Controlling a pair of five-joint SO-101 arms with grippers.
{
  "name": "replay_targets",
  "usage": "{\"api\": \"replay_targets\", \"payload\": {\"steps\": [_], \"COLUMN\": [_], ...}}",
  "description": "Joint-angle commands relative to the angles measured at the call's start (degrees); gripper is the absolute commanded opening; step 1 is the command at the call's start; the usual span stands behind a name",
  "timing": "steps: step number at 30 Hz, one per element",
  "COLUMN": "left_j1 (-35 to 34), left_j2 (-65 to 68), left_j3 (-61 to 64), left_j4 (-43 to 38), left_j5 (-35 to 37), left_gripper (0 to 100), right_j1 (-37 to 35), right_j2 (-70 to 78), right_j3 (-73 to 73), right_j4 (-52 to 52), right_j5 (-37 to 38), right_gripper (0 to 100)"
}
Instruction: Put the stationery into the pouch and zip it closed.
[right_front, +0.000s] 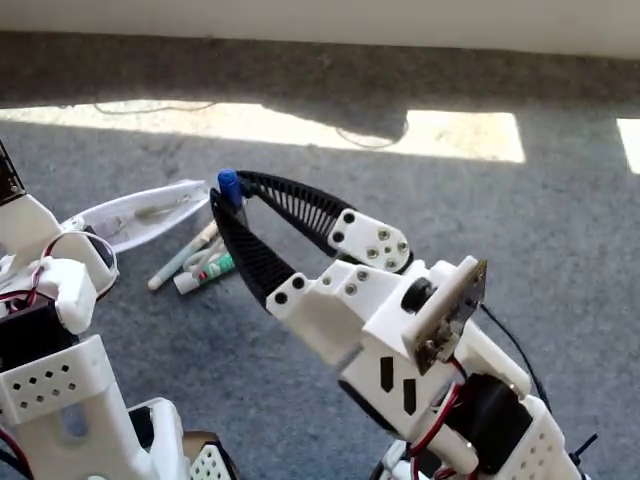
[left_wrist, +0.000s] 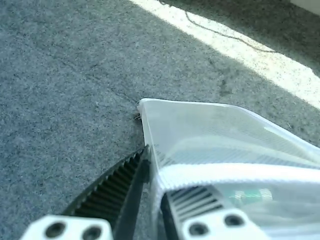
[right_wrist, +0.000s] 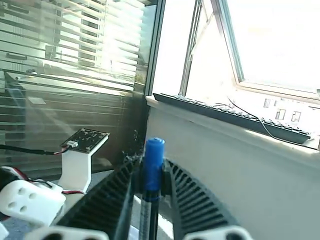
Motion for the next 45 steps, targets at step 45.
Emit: {"api": "replay_targets", "payload": {"steps": [45], "left_j1": [1.19], "left_j2": [-0.40], "left_j3": [-0.31], "left_j4": [-1.05], "left_j5": [-0.44], "left_gripper": [1], "right_j1": [-4.70], "right_j2": [18.33], "right_j3": [22.46], "right_j4": [-60.44], "right_j5": [-7.91], "right_gripper": [0.5]}}
